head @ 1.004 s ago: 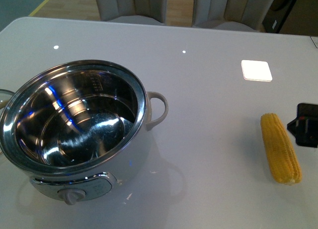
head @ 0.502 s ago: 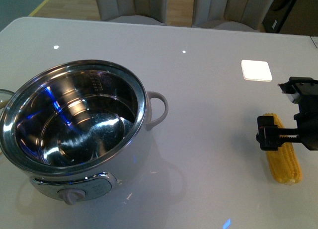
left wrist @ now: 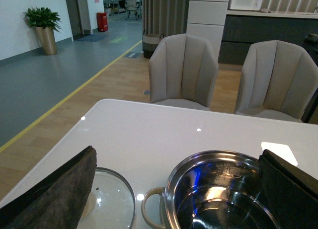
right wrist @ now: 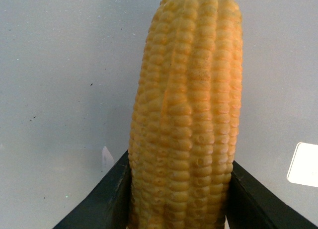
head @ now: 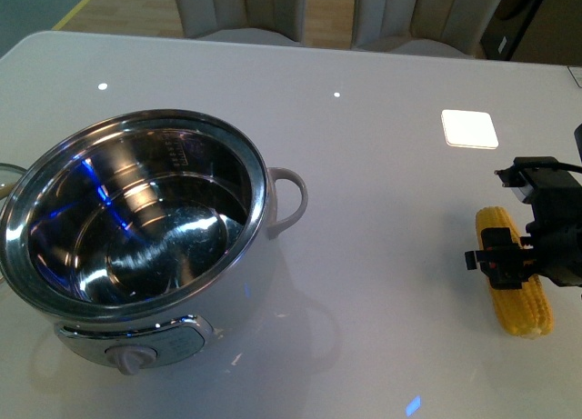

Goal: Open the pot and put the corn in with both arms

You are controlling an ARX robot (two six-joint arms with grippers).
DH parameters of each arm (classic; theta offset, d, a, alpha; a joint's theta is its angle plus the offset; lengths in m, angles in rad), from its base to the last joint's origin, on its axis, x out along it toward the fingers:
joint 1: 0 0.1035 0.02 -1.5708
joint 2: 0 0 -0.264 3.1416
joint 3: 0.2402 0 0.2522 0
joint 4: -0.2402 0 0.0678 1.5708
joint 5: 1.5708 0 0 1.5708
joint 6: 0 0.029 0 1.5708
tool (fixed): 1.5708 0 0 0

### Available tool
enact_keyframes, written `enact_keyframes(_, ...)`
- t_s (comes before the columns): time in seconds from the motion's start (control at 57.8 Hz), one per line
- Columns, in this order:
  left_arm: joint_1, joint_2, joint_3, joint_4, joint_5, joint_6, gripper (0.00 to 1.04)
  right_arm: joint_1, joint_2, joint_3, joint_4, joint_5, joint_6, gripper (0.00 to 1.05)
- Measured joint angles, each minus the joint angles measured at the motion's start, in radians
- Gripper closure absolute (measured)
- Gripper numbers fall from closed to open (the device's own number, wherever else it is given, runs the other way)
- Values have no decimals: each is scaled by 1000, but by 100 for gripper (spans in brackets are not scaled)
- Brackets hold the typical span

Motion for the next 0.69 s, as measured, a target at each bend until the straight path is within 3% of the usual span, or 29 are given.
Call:
enact_keyframes(0.312, 0, 0, 0, 0, 0, 0, 7, 21, -224, -47, -11, -83, 68, 81)
enact_keyframes(0.692, 0, 0, 0, 0, 0, 0, 7, 179, -429, 3, -23, -208, 357, 84)
